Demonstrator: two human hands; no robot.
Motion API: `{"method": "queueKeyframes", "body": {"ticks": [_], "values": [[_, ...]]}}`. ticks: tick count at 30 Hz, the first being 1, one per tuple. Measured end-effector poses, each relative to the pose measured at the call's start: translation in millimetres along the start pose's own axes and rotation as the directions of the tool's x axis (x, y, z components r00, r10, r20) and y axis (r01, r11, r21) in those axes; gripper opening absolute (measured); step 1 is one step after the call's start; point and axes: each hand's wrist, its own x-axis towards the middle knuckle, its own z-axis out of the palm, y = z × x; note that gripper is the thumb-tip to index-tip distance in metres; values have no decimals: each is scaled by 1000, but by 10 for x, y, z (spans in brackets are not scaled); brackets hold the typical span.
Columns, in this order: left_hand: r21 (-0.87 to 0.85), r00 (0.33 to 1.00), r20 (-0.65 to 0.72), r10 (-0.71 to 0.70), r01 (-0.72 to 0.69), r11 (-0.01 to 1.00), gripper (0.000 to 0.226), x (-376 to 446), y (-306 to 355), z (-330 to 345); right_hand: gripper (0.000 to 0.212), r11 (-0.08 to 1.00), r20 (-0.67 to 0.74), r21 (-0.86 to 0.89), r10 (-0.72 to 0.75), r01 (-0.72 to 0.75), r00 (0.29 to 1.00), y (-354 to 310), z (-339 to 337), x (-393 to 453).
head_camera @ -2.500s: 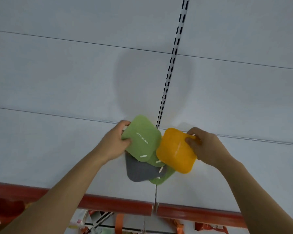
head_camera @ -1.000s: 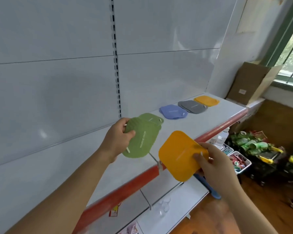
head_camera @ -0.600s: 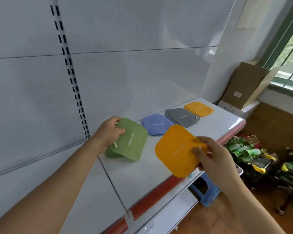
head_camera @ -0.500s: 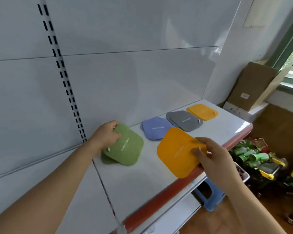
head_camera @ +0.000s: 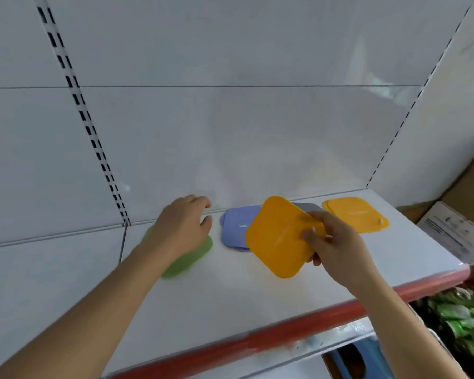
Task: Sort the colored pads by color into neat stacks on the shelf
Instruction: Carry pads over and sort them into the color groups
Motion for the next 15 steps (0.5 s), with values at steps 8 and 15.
{"method": "queueKeyframes", "body": {"ticks": [8,15], "values": [[-69,982,20,188,-186,980,40,165,834,285,33,998,-21,-14,61,-61,998,291,-412,76],[-113,962,21,272,-268,957,50,335,1421,719,34,977,-217,-14,206,-214,954,741,-1091,8]]}}
